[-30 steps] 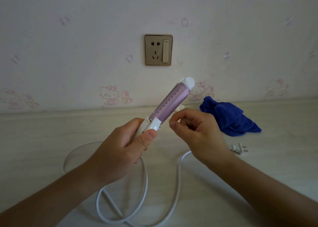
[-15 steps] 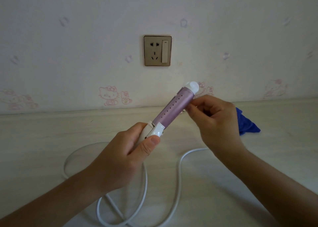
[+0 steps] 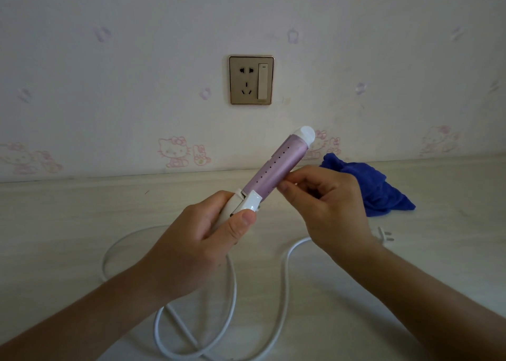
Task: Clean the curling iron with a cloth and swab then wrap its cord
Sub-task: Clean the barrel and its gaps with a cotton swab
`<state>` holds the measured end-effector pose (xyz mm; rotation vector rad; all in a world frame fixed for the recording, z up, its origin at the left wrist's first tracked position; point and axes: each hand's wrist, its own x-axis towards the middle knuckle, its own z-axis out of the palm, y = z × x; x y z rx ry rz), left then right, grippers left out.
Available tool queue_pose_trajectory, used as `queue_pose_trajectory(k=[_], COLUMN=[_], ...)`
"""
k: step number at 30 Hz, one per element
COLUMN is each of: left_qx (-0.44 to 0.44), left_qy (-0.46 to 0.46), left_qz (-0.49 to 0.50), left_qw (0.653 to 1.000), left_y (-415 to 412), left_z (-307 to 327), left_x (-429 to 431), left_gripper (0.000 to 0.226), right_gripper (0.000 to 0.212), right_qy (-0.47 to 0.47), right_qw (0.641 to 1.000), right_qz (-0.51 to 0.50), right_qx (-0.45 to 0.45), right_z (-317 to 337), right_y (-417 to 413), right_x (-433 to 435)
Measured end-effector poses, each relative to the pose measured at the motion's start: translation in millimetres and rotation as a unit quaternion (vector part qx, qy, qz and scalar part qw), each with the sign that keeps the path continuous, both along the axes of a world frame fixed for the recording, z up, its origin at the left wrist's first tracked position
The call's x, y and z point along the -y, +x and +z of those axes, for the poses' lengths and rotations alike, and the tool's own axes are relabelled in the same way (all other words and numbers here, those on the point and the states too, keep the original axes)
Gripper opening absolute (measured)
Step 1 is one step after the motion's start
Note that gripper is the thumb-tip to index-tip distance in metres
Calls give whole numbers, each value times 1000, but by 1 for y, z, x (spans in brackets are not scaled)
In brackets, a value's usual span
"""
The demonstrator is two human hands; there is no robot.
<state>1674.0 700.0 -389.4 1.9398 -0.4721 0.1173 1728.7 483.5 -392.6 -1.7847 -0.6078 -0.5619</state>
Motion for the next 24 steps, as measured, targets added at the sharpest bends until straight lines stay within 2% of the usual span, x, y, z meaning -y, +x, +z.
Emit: queue_pose_trajectory(k=[9,14,17,24], left_qx=[6,7,-1,-22], left_qy=[27,45,42,16], left_qz=[11,4,1,-9], left_qw=[1000,999,999,1000], left_y=[0,0,1,-1], left_z=[7,12,13,12], left_x=[-1,-2,-3,-3], left_gripper=[40,29,32,33], right_gripper=[10,10,9,14], right_qy=[-57,-63,-79,6], right_qw=[998,997,996,999], right_qz=[33,45,46,-52], right_qx=[-4,9,11,0], right_z=[-14,-15,-12,6], right_y=[-6,-5,-4,9], right_x=[-10,-11,-8,11])
